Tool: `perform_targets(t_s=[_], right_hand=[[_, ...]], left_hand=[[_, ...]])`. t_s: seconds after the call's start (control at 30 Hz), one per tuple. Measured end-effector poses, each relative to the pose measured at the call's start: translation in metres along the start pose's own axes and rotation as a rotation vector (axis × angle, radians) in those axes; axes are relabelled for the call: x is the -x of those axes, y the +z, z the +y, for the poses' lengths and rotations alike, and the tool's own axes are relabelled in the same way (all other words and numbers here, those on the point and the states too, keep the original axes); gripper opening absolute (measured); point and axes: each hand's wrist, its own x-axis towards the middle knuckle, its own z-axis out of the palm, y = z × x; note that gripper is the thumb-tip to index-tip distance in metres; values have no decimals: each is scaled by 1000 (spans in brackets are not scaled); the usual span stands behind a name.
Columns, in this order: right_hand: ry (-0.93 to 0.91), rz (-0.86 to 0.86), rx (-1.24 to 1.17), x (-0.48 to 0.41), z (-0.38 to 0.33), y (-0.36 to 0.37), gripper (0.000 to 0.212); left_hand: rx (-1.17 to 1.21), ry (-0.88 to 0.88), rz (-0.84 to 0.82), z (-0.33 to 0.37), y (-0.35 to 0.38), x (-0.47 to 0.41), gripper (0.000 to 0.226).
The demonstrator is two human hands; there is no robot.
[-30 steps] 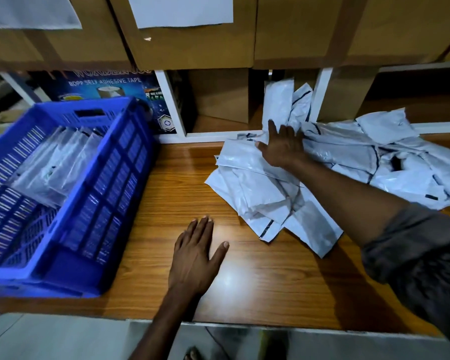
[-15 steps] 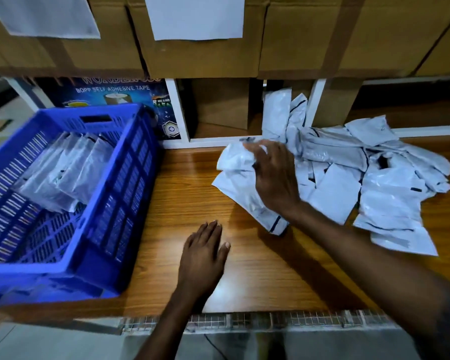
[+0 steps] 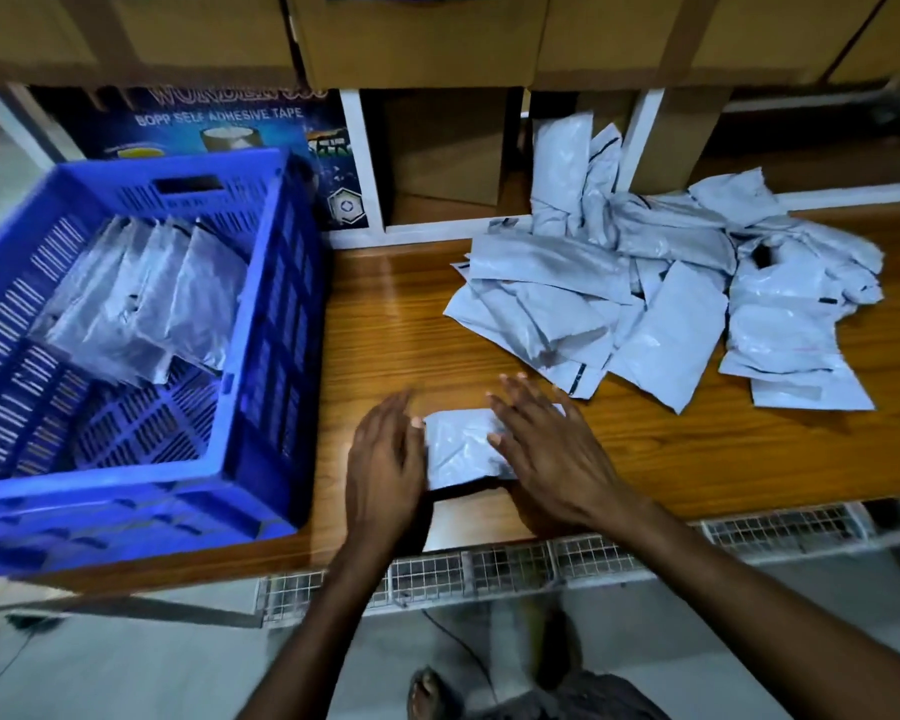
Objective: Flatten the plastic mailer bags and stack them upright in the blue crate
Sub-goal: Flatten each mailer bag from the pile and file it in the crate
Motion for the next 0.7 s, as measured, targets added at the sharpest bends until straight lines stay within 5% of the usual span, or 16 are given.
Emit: perform_targets(t_s=[0.1, 0.2, 0.7], right_hand=[[133, -54, 9, 0, -16, 18, 68], [158, -83, 32, 1, -15, 34, 67], [17, -122, -46, 2, 23, 36, 64]], left_hand=[[-279, 231, -213, 17, 20, 1, 54], [-431, 271, -330, 12, 38, 12, 58], [-456, 111, -335, 9, 38, 27, 63]])
